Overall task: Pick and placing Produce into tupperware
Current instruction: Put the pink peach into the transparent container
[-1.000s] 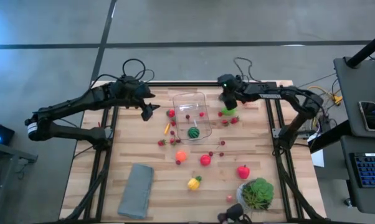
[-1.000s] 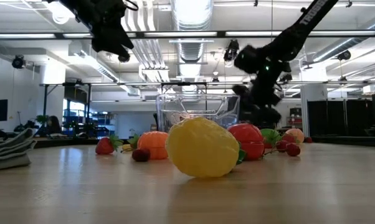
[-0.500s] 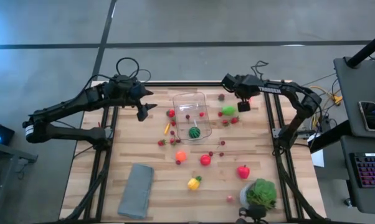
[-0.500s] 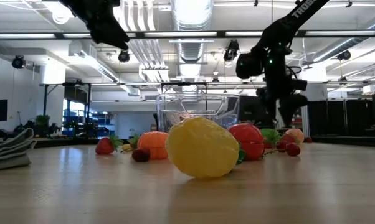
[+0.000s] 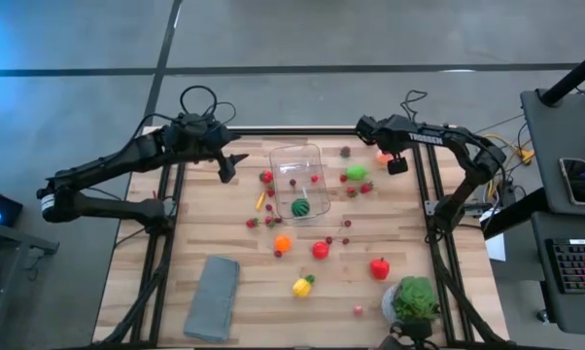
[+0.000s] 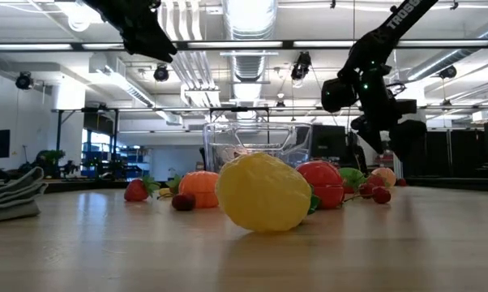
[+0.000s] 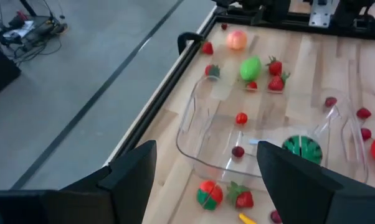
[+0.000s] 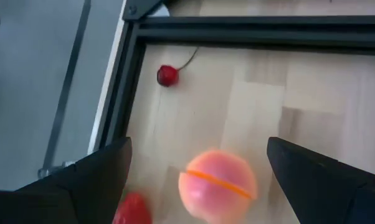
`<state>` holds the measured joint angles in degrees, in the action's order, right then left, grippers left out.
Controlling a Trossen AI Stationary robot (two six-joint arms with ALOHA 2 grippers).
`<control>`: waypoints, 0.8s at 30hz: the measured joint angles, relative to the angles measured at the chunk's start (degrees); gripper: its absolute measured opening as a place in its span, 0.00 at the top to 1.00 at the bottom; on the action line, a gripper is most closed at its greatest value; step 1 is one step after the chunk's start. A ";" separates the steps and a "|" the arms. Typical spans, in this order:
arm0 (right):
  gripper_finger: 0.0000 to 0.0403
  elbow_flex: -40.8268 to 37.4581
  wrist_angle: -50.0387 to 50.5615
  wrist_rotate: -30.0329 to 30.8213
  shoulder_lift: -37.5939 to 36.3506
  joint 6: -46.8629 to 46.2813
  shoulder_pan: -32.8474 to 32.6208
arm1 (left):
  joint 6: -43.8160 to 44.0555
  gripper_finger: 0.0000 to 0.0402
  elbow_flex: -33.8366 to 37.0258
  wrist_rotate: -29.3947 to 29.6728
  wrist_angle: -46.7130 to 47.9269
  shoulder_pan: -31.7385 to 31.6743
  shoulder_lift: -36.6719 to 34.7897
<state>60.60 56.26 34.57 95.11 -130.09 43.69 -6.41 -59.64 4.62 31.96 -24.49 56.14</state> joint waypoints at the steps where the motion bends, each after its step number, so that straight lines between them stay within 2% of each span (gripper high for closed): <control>1: 0.09 0.00 -0.01 0.00 -0.16 0.44 0.64 | 0.04 0.35 0.00 0.02 0.00 0.00 0.04; 5: 0.09 -0.07 0.01 -0.42 -0.82 3.07 2.93 | 0.07 0.35 0.00 0.02 0.48 0.00 0.00; 14: 0.09 -0.74 0.45 -3.65 -1.27 7.55 3.09 | 0.15 0.35 0.00 0.42 0.52 -0.04 0.00; 19: 0.09 -0.83 0.51 -8.68 -1.58 14.43 2.75 | 0.15 0.35 0.00 0.42 0.46 -0.17 0.00; 24: 0.09 -1.29 0.38 -8.32 -1.35 19.13 3.23 | 0.15 0.35 0.00 0.44 -0.04 -0.20 0.00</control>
<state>59.31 56.64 26.25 93.76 -110.96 46.92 -6.26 -59.64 5.06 31.92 -24.69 56.14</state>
